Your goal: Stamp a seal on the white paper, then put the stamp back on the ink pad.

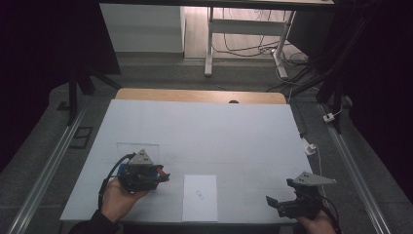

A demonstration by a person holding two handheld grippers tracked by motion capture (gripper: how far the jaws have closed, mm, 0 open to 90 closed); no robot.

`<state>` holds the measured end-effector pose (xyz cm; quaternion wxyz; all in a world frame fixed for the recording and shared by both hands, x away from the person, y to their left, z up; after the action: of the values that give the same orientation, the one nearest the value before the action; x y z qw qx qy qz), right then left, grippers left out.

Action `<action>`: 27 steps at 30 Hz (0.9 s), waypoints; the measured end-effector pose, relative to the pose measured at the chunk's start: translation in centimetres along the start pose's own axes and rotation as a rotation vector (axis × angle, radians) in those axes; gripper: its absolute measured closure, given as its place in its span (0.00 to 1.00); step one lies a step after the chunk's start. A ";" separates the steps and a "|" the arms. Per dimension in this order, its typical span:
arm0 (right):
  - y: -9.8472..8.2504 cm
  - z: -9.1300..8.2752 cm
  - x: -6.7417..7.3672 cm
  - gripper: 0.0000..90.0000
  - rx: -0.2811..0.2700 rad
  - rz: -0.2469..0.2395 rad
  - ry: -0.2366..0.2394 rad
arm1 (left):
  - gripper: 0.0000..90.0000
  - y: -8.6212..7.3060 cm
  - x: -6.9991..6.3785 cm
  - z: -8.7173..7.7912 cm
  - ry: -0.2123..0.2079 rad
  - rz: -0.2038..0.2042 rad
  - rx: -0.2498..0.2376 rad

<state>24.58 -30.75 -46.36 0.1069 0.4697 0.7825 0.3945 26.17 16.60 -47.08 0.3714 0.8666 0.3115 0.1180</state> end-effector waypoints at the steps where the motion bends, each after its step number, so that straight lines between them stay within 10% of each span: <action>1: 0.0 0.0 0.0 0.00 -0.001 -0.001 0.000 | 0.64 -0.2 0.1 -0.2 0.004 -0.005 -0.002; 27: 0.0 0.0 0.0 0.00 0.000 -0.001 -0.001 | 0.64 -3.1 3.1 -2.1 0.103 -0.118 0.010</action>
<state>24.58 -30.75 -46.36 0.1075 0.4695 0.7826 0.3944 26.31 21.41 -47.89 0.3568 0.8415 0.3812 0.1386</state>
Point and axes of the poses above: each handheld gripper's, and its own axes: z roughly forward along the jaws, y roughly out of its top, x roughly to its left, the point moved 1 cm from there along z, roughly forward along the jaws, and after that the axes turned 9 degrees about z, right-handed, at the moved point
